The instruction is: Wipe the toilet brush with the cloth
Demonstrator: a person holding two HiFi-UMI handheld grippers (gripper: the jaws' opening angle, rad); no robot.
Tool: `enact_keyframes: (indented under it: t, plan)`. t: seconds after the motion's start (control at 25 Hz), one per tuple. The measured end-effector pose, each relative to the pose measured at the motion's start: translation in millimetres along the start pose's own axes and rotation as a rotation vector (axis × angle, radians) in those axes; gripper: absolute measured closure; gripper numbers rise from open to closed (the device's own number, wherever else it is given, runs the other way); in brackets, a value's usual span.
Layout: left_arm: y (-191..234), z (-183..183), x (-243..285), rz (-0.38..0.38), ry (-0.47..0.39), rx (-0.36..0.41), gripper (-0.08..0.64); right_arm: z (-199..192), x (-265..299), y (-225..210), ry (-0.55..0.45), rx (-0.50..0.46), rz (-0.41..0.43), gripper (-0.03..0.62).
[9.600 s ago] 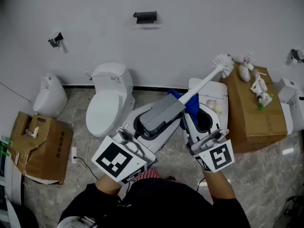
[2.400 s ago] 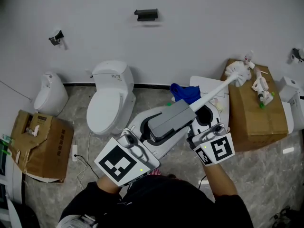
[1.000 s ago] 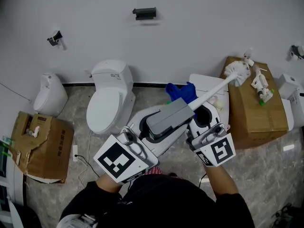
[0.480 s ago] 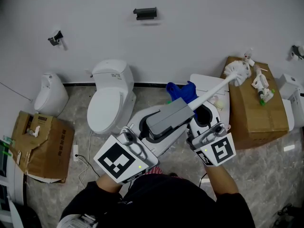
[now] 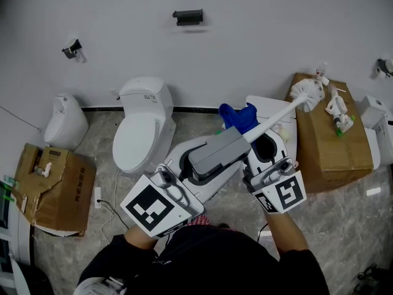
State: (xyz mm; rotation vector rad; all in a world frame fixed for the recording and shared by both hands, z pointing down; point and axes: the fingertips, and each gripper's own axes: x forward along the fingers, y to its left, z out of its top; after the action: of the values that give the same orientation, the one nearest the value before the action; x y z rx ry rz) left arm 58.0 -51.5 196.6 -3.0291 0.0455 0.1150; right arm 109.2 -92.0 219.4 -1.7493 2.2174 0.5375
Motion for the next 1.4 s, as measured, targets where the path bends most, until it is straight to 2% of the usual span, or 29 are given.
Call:
enact_keyframes:
  t: [0.16,0.52,1.4]
  plan:
    - [-0.2,1.5,0.7,0.006,0.001,-0.019,0.382,-0.2,-0.6,-3.5,-0.001,0.002,-0.009,0.525]
    - [-0.4,2.5,-0.4,-0.001,-0.015,0.003,0.382,0.1,-2.6,-9.1,0.001,0.007,-0.024,0.525]
    - [0.5,0.7,0.5,0.002,-0.007,-0.011,0.382,-2.7,-8.7,-32.0,0.003,0.008,-0.076,0.525]
